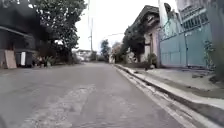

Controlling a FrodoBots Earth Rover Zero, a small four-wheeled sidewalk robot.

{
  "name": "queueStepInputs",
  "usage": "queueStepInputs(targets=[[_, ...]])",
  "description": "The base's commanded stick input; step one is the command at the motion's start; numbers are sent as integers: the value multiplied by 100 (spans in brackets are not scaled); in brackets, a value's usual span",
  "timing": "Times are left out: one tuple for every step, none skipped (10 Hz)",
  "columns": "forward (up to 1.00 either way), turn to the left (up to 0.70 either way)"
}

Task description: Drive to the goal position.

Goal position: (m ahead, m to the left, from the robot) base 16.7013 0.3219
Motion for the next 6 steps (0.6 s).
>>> queueStepInputs(targets=[[100, 0], [100, 0], [100, 0], [100, 0], [100, 0], [100, 0]])
